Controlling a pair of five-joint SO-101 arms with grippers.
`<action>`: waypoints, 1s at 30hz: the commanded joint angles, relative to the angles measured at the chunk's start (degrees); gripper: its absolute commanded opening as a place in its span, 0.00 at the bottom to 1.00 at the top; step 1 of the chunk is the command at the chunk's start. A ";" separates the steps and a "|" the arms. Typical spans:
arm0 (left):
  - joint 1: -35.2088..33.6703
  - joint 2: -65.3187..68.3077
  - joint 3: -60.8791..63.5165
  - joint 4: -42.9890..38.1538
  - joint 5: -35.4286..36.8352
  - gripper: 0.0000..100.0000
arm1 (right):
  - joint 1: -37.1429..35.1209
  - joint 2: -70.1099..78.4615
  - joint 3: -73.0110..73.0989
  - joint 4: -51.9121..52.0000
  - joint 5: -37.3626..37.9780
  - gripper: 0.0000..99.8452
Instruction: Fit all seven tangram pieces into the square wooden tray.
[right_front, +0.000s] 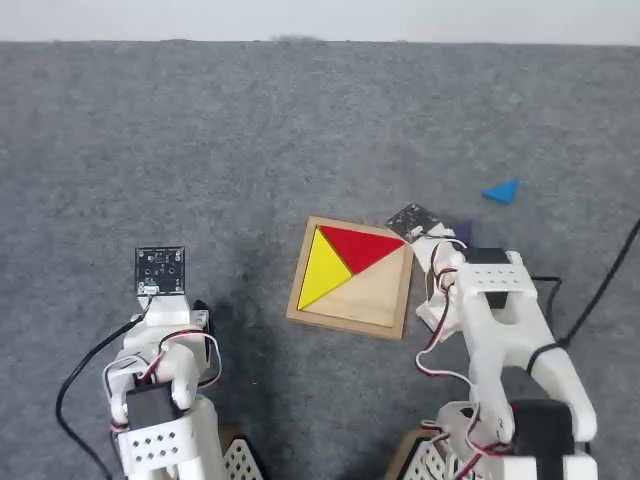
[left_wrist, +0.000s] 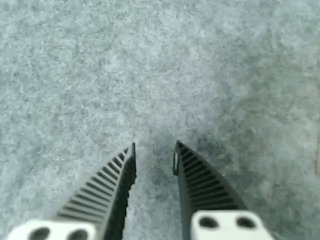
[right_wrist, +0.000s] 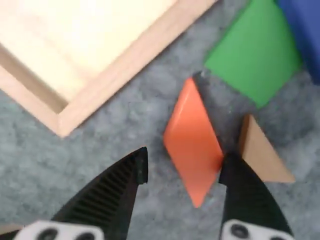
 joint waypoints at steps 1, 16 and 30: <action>-0.18 0.09 -0.48 0.35 -0.62 0.12 | 0.84 5.23 -2.64 -1.27 1.05 0.20; -0.18 0.09 -0.48 0.35 -0.62 0.12 | 2.51 -4.79 -15.38 10.24 -9.93 0.02; -0.18 0.09 -0.48 0.35 -0.62 0.12 | -17.27 -8.66 -18.20 14.81 -7.56 0.02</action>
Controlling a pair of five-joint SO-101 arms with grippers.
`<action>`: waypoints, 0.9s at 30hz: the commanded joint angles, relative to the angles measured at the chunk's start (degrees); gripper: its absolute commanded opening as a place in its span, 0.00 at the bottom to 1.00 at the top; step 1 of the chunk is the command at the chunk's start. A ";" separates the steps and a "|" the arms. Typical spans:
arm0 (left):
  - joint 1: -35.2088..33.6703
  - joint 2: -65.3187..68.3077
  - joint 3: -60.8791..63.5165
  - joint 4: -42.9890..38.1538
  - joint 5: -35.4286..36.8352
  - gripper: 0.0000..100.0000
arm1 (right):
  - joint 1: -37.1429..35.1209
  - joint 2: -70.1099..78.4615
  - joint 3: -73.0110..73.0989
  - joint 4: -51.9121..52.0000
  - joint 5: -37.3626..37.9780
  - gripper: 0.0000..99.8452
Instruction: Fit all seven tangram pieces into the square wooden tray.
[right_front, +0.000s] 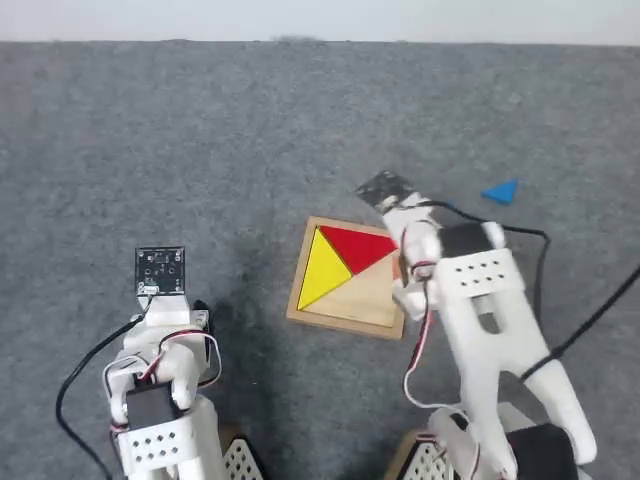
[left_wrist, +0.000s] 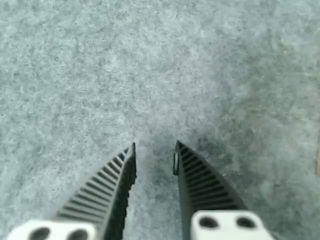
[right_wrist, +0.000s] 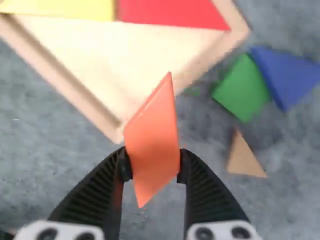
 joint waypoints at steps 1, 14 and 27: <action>-0.18 0.09 -0.48 0.35 -0.62 0.12 | -4.97 1.19 -3.60 -3.30 4.04 0.02; -0.18 0.09 -0.48 0.35 -0.62 0.12 | -16.92 12.00 -3.60 -10.42 27.60 0.02; -0.18 0.09 -0.48 0.35 -0.62 0.12 | -17.19 16.84 -7.03 -16.13 7.03 0.02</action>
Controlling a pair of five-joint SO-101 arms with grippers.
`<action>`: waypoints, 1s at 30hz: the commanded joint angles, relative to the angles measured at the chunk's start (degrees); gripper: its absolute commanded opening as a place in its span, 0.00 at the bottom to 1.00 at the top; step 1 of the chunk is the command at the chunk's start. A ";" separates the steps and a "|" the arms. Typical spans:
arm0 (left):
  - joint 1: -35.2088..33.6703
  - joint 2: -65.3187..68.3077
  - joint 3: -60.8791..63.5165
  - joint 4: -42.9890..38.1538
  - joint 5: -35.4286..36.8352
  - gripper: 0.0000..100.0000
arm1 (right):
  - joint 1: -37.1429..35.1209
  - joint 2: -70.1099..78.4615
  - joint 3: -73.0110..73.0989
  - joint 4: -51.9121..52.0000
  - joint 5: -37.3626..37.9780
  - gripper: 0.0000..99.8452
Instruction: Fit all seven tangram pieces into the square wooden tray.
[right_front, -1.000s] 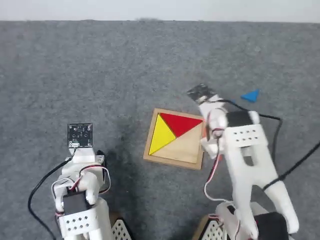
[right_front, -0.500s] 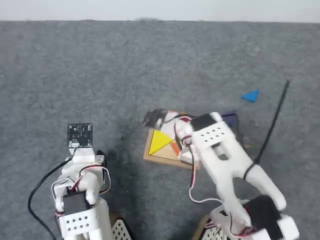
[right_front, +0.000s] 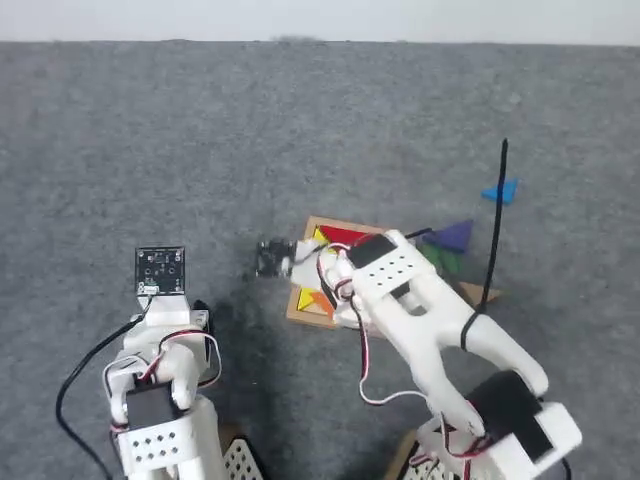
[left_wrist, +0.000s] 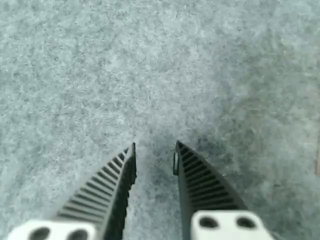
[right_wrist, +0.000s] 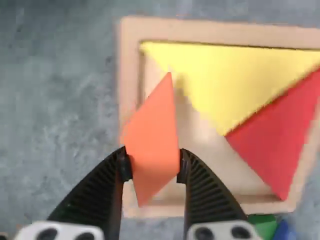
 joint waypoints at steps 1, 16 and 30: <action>-0.18 0.09 -0.48 0.35 -0.62 0.12 | 1.10 0.31 -4.75 -1.10 -10.99 0.02; -0.18 0.09 -0.48 0.35 -0.62 0.12 | 16.22 7.43 -8.09 -2.33 -49.67 0.02; -0.18 0.09 -0.48 0.35 -0.62 0.12 | 14.37 6.90 -8.09 -2.07 -50.90 0.29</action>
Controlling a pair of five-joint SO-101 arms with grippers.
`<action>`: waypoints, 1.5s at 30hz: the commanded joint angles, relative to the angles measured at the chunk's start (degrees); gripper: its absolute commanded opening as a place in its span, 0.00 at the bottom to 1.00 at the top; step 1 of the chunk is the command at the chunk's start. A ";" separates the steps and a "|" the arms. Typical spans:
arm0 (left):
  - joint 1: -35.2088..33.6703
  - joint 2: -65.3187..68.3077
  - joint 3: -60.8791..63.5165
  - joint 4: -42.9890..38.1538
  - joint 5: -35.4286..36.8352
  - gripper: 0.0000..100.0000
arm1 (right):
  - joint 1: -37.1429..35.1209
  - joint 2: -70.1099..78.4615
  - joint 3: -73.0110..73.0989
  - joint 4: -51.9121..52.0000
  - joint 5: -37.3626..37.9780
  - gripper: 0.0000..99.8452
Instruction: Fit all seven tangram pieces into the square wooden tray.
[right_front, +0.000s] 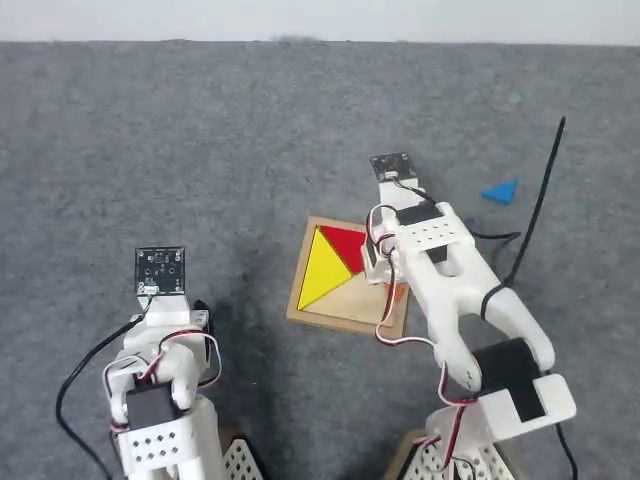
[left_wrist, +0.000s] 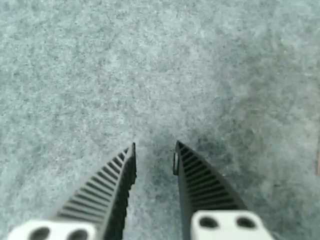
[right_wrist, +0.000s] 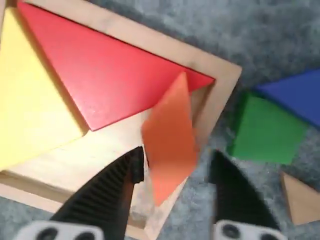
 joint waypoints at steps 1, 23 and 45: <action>-0.18 0.09 -0.48 0.35 -0.62 0.12 | -1.54 -1.98 -3.25 -0.13 -0.35 0.30; -0.18 0.09 -0.48 0.35 -0.62 0.12 | -1.36 -14.29 7.74 -10.07 8.09 0.10; -0.18 0.09 -0.48 0.35 -0.62 0.12 | 4.18 -5.41 6.33 -10.86 6.77 0.10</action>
